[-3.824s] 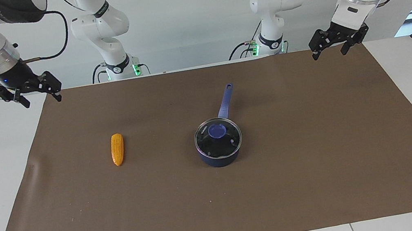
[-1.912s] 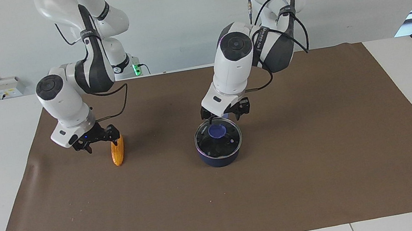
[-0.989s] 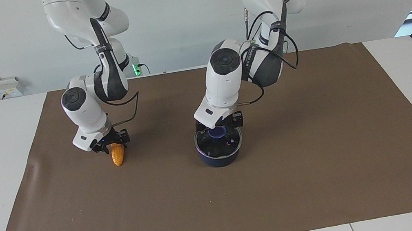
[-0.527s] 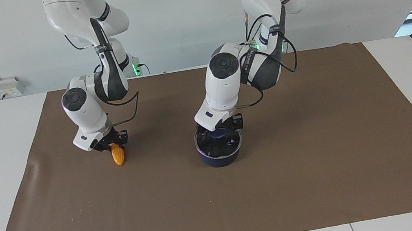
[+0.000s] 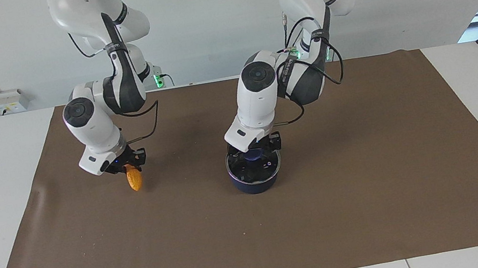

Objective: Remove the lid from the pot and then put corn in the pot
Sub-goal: 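Grasp the lid knob with the left gripper while the right gripper grasps the corn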

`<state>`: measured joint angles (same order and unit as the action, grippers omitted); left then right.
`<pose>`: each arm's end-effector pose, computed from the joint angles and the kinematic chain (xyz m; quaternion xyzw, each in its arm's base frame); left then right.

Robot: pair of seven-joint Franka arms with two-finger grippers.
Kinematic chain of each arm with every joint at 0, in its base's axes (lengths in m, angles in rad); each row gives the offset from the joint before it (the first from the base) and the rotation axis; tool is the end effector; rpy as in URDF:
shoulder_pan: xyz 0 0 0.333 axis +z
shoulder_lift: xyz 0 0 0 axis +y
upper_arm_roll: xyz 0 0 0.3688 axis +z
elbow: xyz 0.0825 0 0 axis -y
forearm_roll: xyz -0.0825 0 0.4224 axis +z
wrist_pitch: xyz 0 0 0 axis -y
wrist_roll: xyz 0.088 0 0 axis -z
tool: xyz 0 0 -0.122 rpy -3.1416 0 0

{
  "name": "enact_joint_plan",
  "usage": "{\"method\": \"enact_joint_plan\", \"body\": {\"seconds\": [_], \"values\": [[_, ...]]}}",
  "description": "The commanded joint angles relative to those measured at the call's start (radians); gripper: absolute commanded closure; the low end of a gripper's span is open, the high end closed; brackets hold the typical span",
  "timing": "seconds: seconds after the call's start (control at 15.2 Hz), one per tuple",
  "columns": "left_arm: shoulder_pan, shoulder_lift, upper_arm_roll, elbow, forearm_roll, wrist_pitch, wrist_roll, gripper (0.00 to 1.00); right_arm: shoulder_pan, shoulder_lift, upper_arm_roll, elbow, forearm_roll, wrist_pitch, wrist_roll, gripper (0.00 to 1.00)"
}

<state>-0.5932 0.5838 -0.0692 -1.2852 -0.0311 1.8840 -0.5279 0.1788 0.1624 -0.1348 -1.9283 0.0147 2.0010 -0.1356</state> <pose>0.6289 -0.4779 0.4303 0.9978 -0.0566 -0.0122 0.0326 0.6244 0.0315 0.4168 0.9953 0.0866 -0.0442 0.0023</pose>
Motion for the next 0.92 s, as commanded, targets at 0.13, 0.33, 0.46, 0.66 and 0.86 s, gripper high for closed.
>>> {"method": "enact_joint_plan", "body": {"seconds": [0.13,0.33,0.46,0.66,0.86], "values": [[-0.01,-0.018,0.011,-0.02,0.011,-0.005,0.002,0.14,0.031,0.011,0.004,0.135,0.036,-0.141,0.034,1.0],[-0.01,-0.018,0.012,-0.02,0.011,-0.006,0.0,0.21,0.03,0.009,0.003,0.173,0.116,-0.179,0.051,1.0],[-0.011,-0.018,0.012,-0.022,0.013,-0.009,0.0,0.23,0.033,0.009,0.003,0.175,0.114,-0.18,0.053,1.0],[-0.013,-0.019,0.012,-0.02,0.014,-0.014,0.0,0.27,0.022,0.009,0.003,0.18,0.113,-0.177,0.051,1.0],[-0.019,-0.019,0.014,-0.02,0.016,-0.022,-0.001,0.31,0.031,0.011,0.003,0.178,0.099,-0.18,0.054,1.0]]}}
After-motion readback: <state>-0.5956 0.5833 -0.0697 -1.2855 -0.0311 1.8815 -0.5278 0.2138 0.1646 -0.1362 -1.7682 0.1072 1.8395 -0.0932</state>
